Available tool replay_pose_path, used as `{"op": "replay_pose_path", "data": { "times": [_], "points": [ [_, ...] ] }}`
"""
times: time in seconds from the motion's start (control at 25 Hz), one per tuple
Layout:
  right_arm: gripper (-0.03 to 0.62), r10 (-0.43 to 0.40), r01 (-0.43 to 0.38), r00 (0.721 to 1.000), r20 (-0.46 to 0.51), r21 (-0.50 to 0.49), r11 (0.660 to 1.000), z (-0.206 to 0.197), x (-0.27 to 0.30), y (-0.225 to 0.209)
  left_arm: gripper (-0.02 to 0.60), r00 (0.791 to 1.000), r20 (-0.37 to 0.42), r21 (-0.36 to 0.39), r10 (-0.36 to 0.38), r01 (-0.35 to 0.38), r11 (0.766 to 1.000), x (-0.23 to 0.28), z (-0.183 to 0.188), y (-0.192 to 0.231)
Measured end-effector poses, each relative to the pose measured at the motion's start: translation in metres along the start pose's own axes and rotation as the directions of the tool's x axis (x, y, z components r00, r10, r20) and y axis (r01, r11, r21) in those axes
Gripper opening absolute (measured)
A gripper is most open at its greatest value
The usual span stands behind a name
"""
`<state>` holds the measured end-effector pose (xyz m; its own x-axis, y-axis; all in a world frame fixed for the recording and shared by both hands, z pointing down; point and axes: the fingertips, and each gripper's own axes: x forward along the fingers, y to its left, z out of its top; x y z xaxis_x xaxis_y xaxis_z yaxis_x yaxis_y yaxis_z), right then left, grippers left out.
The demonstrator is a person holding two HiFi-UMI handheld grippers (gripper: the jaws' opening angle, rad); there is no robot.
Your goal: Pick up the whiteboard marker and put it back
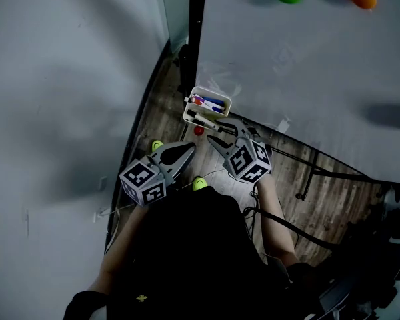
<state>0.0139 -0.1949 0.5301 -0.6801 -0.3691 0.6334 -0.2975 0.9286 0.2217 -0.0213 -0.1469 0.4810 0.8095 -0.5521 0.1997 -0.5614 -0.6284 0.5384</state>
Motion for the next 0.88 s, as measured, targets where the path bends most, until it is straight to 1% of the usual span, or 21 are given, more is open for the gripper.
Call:
{"op": "replay_pose_path", "data": {
  "times": [0.12, 0.28, 0.36, 0.52, 0.68, 0.88],
  "points": [
    [0.176, -0.009, 0.009, 1.000, -0.007, -0.027, 1.000, 0.000, 0.003, -0.001, 0.021, 1.000, -0.002, -0.002, -0.002, 0.002, 1.000, 0.000, 0.000, 0.001],
    [0.167, 0.004, -0.007, 0.999, -0.034, -0.081, 0.997, -0.003, 0.008, 0.003, 0.021, 1.000, 0.002, -0.003, -0.002, 0.002, 1.000, -0.001, 0.000, 0.000],
    [0.160, 0.011, -0.014, 0.999, -0.032, -0.077, 0.997, -0.002, 0.010, 0.005, 0.021, 1.000, 0.002, -0.006, -0.001, 0.001, 1.000, -0.003, 0.000, 0.000],
    [0.144, -0.005, 0.002, 0.999, -0.035, -0.089, 0.996, -0.003, 0.011, 0.005, 0.021, 1.000, 0.013, -0.006, 0.005, -0.005, 1.000, -0.006, 0.001, 0.000],
    [0.095, -0.021, 0.016, 0.999, -0.044, -0.102, 0.995, -0.004, 0.011, 0.000, 0.021, 1.000, 0.011, -0.004, 0.011, -0.011, 1.000, -0.008, 0.000, 0.001],
    [0.092, -0.024, 0.020, 0.999, -0.040, -0.084, 0.996, -0.004, 0.010, -0.001, 0.021, 1.000, 0.012, -0.004, -0.001, 0.001, 1.000, -0.007, 0.000, -0.002]
  ]
}}
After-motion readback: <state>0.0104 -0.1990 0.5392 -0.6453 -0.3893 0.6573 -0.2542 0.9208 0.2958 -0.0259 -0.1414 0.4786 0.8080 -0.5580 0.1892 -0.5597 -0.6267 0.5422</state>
